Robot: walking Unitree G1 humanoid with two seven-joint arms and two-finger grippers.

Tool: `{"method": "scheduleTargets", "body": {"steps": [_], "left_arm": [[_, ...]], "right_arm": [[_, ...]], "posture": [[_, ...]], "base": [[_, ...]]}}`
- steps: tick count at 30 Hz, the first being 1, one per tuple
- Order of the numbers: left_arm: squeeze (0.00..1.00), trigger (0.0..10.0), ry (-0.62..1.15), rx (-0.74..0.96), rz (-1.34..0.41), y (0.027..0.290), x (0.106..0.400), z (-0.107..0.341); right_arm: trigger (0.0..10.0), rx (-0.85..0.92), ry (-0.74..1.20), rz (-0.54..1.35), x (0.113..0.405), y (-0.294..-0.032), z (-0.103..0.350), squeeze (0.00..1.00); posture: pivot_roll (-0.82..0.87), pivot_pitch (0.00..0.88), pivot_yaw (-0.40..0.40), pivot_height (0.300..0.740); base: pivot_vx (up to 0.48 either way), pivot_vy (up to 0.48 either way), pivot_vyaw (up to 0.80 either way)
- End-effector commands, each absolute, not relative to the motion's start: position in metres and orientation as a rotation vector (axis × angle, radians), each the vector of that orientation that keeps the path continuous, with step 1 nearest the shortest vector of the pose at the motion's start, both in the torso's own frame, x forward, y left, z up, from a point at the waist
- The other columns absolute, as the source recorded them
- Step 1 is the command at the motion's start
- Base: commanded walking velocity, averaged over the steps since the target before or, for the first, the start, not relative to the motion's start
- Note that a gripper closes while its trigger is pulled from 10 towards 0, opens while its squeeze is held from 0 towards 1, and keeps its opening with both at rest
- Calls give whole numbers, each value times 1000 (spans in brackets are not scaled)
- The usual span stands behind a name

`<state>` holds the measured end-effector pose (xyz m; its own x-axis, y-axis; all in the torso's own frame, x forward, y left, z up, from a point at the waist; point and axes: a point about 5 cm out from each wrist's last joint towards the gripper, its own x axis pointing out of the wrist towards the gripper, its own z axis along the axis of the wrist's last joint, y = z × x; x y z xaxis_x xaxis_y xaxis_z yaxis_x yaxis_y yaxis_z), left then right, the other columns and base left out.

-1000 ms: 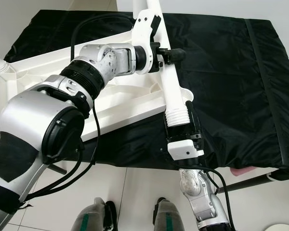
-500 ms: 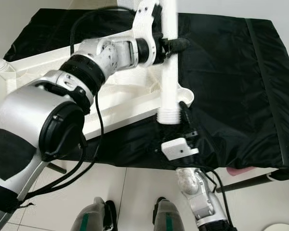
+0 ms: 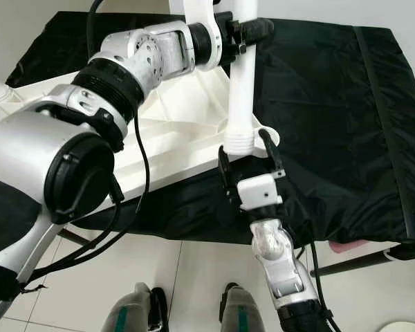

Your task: Building children table

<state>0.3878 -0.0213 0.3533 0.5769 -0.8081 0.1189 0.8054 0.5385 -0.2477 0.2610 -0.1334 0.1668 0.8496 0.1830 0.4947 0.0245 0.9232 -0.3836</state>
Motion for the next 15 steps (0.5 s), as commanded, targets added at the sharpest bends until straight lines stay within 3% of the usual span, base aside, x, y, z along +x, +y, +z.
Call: {"method": "scheduleTargets", "body": {"steps": [1, 6, 15], "left_arm": [[0, 10000, -15, -223, -1139, -21, 382, 355], [0, 10000, -65, -201, -1130, -14, 383, 364], [0, 10000, -172, -153, -1071, 2, 388, 376]], "right_arm": [[10000, -291, -585, 77, 264, -137, 184, 0], [10000, -123, -521, 173, 271, -131, 193, 0], [10000, -77, -404, 308, 279, -130, 189, 0]], "posture": [[-111, 89, 74, 740], [-109, 77, 68, 740], [-108, 82, 53, 740]], "base": [[0, 0, 0], [0, 0, 0], [0, 0, 0]]}}
